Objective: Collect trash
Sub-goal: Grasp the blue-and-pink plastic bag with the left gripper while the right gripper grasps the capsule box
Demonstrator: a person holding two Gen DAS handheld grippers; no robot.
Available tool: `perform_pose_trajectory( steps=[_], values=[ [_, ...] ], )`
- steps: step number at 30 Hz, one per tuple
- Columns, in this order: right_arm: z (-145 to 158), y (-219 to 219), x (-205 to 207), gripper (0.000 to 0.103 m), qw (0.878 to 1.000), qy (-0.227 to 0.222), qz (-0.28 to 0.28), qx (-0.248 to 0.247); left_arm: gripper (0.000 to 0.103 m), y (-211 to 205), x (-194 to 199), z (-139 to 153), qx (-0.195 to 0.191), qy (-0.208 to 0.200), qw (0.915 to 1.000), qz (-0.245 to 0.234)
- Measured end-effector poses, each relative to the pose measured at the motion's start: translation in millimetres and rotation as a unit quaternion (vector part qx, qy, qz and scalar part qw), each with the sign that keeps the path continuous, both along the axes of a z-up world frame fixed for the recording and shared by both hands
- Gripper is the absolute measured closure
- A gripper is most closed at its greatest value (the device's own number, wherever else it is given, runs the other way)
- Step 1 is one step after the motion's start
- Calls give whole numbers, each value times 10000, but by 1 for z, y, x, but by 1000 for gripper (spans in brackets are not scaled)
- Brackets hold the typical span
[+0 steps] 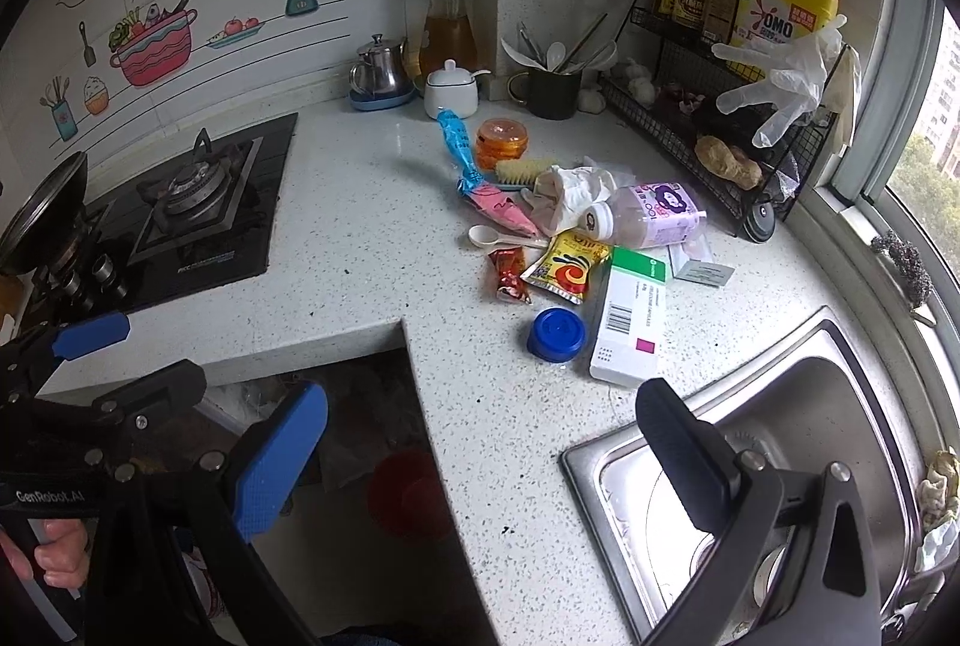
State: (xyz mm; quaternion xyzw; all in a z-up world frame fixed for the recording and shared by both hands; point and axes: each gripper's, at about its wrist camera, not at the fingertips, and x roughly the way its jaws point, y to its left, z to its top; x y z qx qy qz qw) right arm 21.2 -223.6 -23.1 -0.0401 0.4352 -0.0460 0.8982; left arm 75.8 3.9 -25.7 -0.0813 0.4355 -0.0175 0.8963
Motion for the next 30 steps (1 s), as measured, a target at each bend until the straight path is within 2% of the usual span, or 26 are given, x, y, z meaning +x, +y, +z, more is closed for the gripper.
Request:
perform_pose_trajectory(
  steps=[11, 18, 22, 27, 30],
  values=[
    [-17, -66, 54, 0, 9965, 213, -789, 199, 0, -24, 102, -11, 80, 195, 9993, -309],
    [-47, -113, 104, 0, 9883, 555, -1404, 215, 0, -35, 171, -46, 3, 568, 9961, -670],
    [-71, -133, 124, 0, 9816, 915, -1664, 192, 0, -41, 199, -64, 55, 820, 9932, -830],
    [-95, -145, 134, 1, 9769, 1301, -1670, 302, 0, -45, 222, -76, 93, 1067, 9899, -933],
    [-106, -147, 138, 15, 9743, 1506, -1655, 269, 0, -46, 232, -79, 53, 1132, 9884, -1008]
  ],
)
